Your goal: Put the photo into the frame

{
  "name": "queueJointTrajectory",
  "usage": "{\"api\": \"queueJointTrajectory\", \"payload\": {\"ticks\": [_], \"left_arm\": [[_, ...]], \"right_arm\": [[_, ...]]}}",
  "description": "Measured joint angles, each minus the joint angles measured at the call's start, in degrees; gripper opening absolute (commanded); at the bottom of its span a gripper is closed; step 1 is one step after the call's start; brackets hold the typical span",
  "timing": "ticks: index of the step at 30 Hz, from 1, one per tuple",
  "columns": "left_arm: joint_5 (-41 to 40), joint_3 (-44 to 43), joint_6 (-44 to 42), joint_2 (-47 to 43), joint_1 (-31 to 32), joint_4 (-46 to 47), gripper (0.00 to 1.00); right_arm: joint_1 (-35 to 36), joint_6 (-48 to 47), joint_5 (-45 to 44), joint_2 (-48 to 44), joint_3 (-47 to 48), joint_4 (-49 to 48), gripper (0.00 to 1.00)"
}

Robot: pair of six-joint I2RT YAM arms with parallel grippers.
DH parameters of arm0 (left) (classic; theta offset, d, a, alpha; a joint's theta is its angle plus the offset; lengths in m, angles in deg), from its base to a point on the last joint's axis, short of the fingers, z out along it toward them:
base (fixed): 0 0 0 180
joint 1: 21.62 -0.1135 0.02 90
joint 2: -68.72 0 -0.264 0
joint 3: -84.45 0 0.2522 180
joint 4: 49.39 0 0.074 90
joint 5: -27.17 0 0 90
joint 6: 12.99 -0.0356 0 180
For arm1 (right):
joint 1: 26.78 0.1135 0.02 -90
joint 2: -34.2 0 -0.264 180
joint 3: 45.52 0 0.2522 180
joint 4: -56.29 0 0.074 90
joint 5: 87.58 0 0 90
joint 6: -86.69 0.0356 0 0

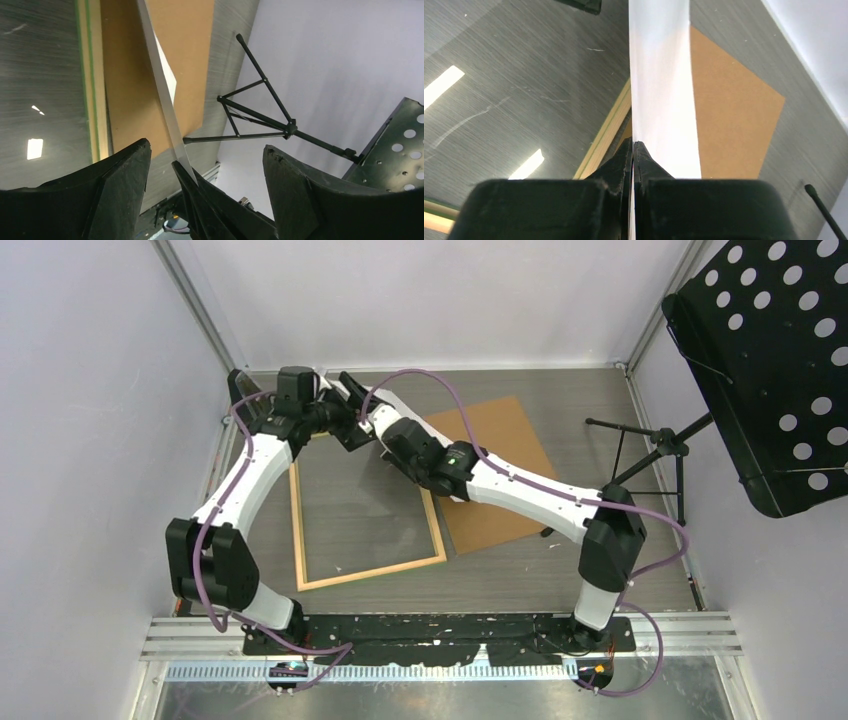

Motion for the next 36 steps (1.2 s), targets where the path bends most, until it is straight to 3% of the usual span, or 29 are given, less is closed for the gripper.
{"api": "queueJointTrajectory", "payload": {"ticks": [9, 25, 36], "left_arm": [[-2.14, 3.85, -1.22, -0.92, -0.85, 0.28, 0.73], [-2.67, 6.29, -1.31, 0.5, -0.94, 2.71, 0.6], [-3.21, 5.62, -1.49, 4.28, -0.94, 3.41, 0.4]], "right_arm": [[0.87, 3.21, 1.64, 6.01, 2.67, 0.48, 0.05], [0.98, 3.78, 1.81, 6.6, 4.68, 0.94, 0.05], [0.98, 4.24, 2.25, 6.91, 4.96, 1.53, 0.05]]}}
